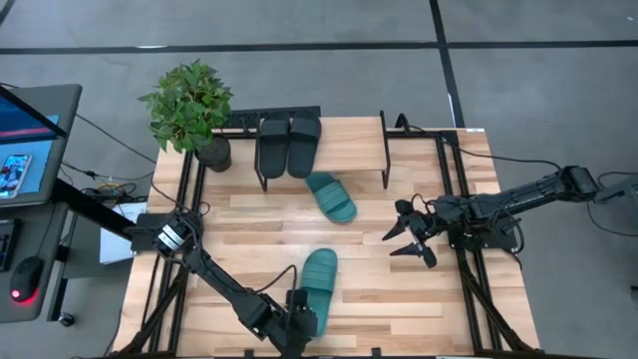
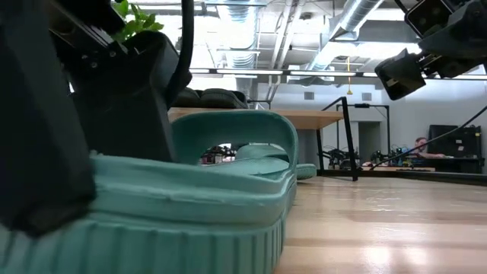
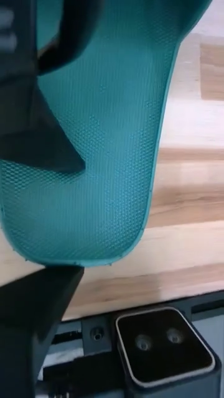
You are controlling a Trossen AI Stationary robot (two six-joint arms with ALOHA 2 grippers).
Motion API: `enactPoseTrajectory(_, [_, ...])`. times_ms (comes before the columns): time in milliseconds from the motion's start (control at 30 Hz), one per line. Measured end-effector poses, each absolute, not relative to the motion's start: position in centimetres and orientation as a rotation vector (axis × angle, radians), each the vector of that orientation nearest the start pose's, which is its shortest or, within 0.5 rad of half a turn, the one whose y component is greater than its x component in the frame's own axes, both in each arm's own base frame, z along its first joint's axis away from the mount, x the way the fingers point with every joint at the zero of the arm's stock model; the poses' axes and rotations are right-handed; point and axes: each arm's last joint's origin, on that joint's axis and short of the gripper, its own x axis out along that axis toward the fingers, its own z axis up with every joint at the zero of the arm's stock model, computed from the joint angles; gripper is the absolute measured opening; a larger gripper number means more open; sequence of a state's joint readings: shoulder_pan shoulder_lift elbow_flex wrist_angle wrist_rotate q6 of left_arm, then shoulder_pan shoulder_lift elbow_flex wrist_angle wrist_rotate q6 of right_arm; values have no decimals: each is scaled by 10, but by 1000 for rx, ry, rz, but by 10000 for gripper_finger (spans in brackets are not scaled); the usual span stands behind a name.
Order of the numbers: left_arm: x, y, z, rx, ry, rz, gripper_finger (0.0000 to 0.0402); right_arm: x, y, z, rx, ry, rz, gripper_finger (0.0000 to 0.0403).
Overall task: Pick and place slides into the shelf
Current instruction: Put the bottom green pair of slippers on the shelf
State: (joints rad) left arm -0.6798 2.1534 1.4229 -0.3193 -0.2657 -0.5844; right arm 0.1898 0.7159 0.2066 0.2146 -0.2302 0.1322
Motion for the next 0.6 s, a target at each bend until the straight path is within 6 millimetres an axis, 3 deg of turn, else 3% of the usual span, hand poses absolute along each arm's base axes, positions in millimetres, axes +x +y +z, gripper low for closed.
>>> enactPoseTrajectory(100, [343, -268, 121, -71, 1002, -109, 158, 153, 36, 180, 135, 334, 396, 215])
enactPoseTrajectory(233, [344, -270, 121, -81, 1003, -140, 35, 156, 36, 176, 132, 364, 370, 215])
enactPoseTrajectory(267, [344, -270, 121, -83, 1003, -145, 21, 157, 36, 175, 131, 371, 361, 215])
enactPoseTrajectory(600, [344, -274, 131, -74, 1017, -136, 3, 166, 36, 163, 122, 427, 309, 215])
